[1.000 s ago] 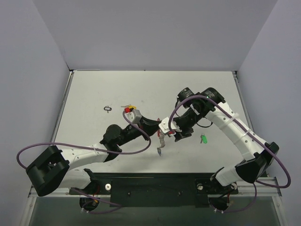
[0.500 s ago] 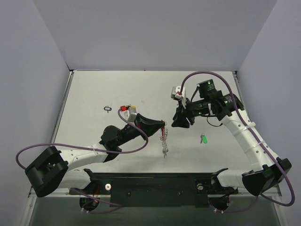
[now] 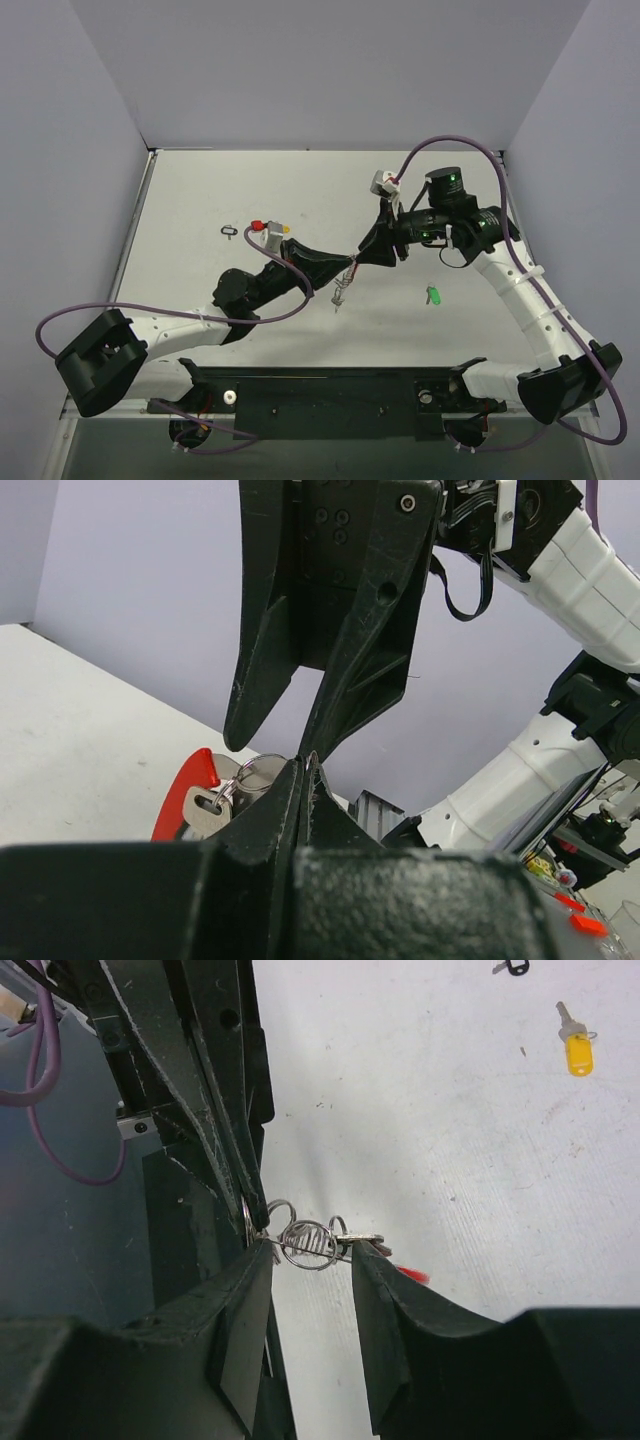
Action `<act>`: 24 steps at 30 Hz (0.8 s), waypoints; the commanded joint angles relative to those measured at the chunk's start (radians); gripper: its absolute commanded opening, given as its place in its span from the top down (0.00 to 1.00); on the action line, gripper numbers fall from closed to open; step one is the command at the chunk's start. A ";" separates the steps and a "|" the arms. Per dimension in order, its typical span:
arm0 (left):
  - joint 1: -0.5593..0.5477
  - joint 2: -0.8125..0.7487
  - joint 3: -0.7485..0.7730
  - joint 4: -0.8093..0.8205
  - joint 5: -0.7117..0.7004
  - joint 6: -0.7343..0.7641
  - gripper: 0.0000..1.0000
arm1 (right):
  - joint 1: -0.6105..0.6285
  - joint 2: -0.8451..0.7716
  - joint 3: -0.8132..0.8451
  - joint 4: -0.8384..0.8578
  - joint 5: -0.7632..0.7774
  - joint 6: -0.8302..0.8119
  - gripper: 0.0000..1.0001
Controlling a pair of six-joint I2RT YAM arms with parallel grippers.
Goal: Put the keys on the keyring
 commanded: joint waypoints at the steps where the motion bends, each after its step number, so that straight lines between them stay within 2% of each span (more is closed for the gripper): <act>1: 0.001 -0.030 0.032 0.059 -0.057 -0.017 1.00 | 0.000 -0.034 0.010 -0.018 -0.125 -0.038 0.65; 17: 0.003 -0.035 0.044 0.013 -0.022 0.005 1.00 | -0.017 0.022 0.076 -0.092 -0.176 -0.061 0.64; 24: 0.003 -0.026 0.053 0.019 -0.010 -0.006 1.00 | -0.005 0.049 0.086 -0.103 -0.173 -0.055 0.70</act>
